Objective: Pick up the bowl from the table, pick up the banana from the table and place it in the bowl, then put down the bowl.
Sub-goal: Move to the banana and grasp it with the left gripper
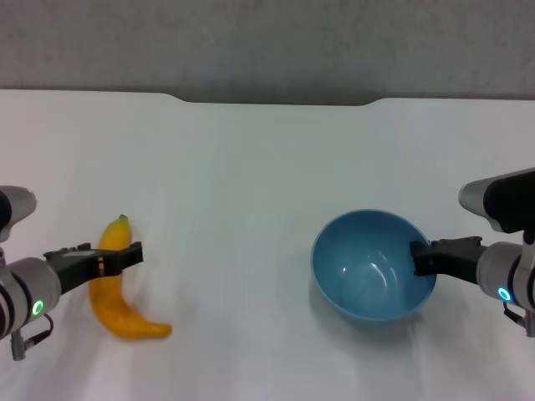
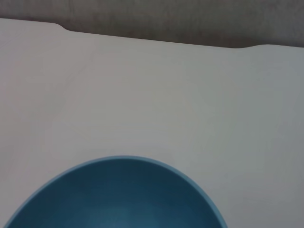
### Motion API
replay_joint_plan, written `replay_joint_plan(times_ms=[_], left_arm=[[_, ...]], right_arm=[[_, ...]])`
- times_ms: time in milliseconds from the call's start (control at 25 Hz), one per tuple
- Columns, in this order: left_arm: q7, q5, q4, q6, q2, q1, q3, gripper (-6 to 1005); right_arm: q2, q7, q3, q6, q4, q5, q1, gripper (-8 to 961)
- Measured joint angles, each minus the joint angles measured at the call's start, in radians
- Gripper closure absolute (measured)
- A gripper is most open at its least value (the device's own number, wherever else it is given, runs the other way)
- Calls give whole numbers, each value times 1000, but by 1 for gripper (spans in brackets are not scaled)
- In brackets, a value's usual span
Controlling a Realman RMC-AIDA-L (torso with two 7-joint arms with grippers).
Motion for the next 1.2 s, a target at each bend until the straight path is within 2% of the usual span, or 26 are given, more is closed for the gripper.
replay_joint_plan(times_ms=[200, 440, 1200], left_arm=[[-13, 16, 18, 26, 0, 1, -3, 112], [-10, 17, 88, 31, 1, -28, 3, 113], [-18, 16, 157, 33, 1, -68, 27, 119]], right_arm=[[0, 0, 0, -1, 0, 0, 0, 913], [0, -1, 2, -2, 0, 0, 0, 913], [0, -2, 1, -2, 3, 0, 0, 913]])
